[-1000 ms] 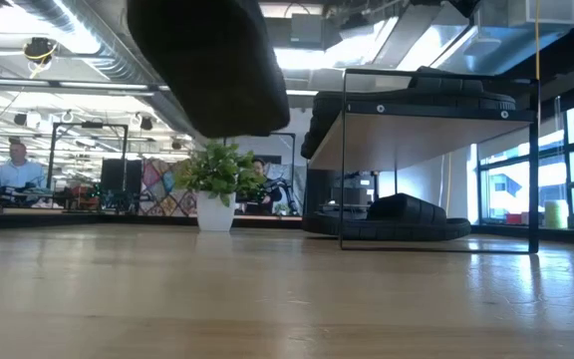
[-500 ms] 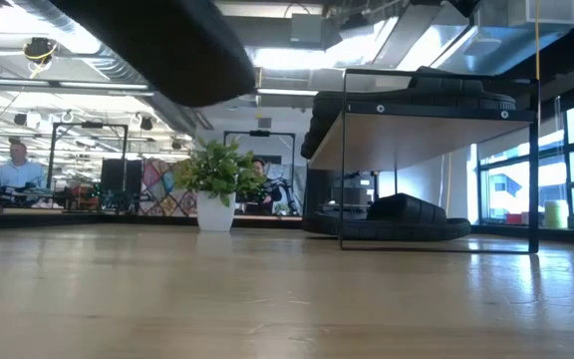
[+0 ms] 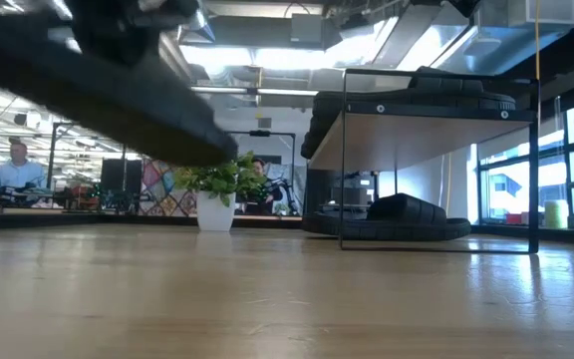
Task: Pick and place slides into the shelf
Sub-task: Put the black slide under the shelf
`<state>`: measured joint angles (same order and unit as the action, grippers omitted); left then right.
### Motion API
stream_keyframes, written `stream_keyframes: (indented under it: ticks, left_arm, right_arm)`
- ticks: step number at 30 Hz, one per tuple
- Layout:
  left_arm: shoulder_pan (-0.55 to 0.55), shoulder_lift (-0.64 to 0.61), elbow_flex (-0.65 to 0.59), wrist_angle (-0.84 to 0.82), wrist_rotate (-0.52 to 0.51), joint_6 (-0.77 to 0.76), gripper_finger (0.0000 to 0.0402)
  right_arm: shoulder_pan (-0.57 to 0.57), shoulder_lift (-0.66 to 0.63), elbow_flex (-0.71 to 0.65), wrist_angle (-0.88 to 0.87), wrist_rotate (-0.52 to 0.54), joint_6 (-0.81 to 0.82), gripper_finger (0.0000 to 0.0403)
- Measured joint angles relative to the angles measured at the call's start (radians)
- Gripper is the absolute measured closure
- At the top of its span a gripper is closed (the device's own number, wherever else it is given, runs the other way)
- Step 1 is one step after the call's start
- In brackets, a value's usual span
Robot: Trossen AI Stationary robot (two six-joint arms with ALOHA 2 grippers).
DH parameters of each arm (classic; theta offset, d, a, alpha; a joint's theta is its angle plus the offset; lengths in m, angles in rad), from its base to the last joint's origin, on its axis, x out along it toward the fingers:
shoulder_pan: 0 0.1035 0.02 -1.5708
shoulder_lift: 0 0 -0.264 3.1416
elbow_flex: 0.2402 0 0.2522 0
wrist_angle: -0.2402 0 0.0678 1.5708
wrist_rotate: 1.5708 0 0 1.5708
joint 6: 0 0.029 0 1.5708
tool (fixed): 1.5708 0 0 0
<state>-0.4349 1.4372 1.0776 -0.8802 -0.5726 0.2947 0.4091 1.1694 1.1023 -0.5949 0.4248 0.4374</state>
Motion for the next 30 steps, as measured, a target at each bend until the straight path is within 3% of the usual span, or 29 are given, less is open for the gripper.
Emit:
stream_keyframes:
  ticks: [8,23,30]
  left_arm:
    - [0.15,0.0,-0.17,0.318,0.127,0.312,0.0399]
    - [0.391,0.0,-0.324,0.762,0.348,0.763,0.0399]
    - [0.436,0.028,-0.352,0.796,0.444,0.934,0.0397]
  right_arm:
    - [0.0,0.0,0.0,-0.001,0.0,0.0,0.0236]
    - [0.0,0.0,0.0,-0.001,0.0,0.0,0.0236]
    - [0.0,0.0,0.0,-0.001,0.0,0.0,0.0236]
